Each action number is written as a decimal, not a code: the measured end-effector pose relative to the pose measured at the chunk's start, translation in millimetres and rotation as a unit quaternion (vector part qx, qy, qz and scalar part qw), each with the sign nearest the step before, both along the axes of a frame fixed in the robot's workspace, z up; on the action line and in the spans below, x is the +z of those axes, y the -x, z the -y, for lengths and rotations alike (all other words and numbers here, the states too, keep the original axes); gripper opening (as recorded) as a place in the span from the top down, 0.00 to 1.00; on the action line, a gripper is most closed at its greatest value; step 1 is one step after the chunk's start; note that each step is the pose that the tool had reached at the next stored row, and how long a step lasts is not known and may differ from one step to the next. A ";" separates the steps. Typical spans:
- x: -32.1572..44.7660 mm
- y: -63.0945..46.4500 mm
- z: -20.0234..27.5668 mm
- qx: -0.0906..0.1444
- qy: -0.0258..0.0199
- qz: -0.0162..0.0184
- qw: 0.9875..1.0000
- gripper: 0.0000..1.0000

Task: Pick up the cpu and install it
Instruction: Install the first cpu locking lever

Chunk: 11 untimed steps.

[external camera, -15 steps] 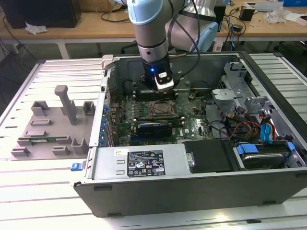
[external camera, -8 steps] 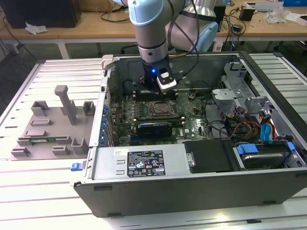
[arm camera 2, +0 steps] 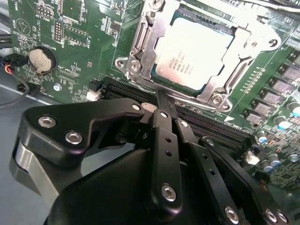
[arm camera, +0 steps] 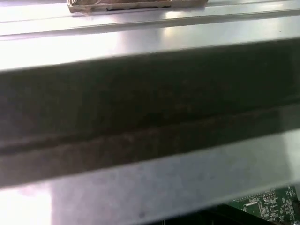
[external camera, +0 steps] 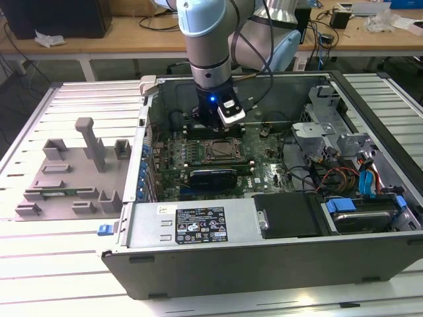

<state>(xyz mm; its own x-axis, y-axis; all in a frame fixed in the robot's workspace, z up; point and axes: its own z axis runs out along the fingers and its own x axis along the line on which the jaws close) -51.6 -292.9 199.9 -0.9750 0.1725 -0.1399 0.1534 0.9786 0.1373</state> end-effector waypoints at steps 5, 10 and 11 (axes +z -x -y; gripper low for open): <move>-1.6 -1.1 0.4 0.012 0.004 0.000 1.000 0.89; -1.8 -6.7 0.4 0.013 0.004 0.000 1.000 0.89; -1.8 -6.7 0.4 0.013 0.004 0.000 1.000 0.89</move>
<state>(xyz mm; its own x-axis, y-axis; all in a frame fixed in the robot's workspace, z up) -44.9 -293.3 198.1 -0.9790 0.1468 -0.1413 0.1286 0.9831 0.1304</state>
